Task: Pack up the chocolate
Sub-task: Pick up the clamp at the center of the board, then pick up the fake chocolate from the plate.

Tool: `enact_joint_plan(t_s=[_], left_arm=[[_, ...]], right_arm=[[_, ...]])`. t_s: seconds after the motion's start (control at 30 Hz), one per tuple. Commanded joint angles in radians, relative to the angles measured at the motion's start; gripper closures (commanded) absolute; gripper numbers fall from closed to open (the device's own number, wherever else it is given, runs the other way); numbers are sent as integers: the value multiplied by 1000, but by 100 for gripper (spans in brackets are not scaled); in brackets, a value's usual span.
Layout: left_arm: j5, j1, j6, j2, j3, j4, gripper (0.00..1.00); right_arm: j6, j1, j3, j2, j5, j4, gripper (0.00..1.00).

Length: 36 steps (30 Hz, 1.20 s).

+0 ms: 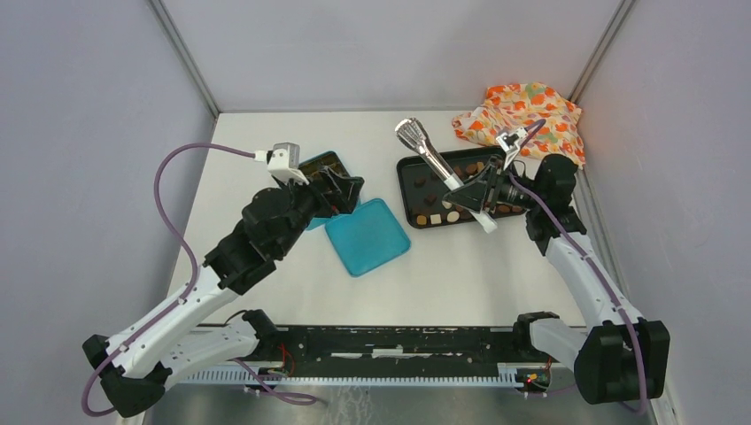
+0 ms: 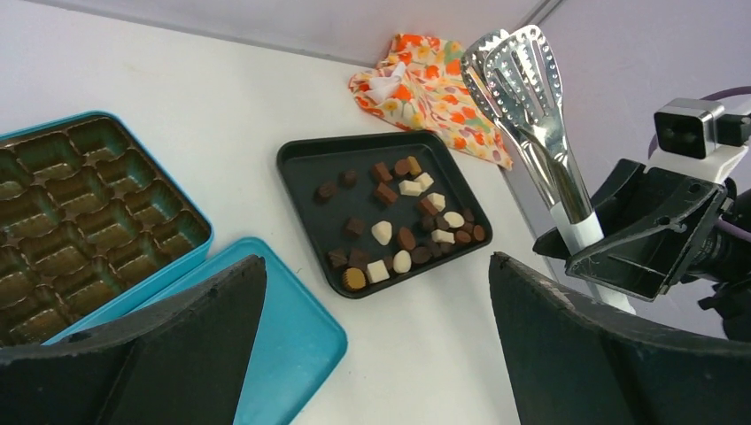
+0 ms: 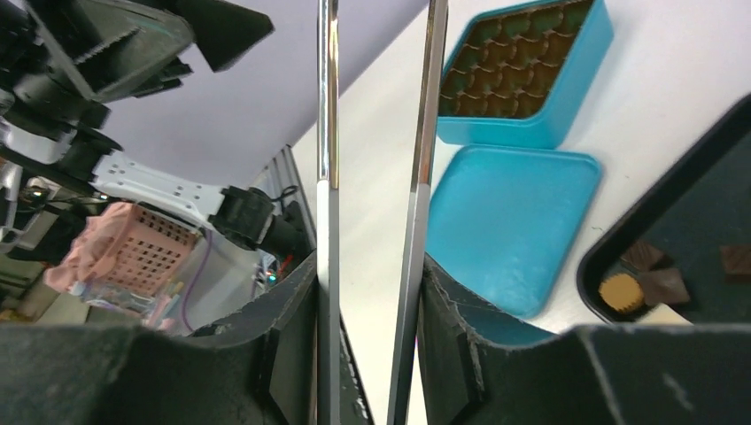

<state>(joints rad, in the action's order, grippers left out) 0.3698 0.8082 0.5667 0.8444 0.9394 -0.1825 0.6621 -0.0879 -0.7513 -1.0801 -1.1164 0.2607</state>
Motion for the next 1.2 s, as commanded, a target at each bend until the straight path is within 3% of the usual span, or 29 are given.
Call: enact_joint_plan(t_s=[0.0, 0.17, 0.43, 0.87, 1.17], left_arm=[[63, -2, -61, 10, -8, -50, 0], [110, -22, -42, 57, -4, -156, 0], [-80, -150, -34, 149, -17, -168, 0], [-137, -192, -130, 250, -18, -91, 0], [-140, -194, -140, 274, -10, -59, 0]], right_arm=[[-258, 27, -84, -18, 44, -222, 57], [-666, 44, -239, -81, 232, -615, 57], [-1020, 45, -350, -186, 573, -872, 57], [-1153, 45, -362, -322, 893, -965, 57], [-1147, 45, -384, -406, 902, -961, 57]])
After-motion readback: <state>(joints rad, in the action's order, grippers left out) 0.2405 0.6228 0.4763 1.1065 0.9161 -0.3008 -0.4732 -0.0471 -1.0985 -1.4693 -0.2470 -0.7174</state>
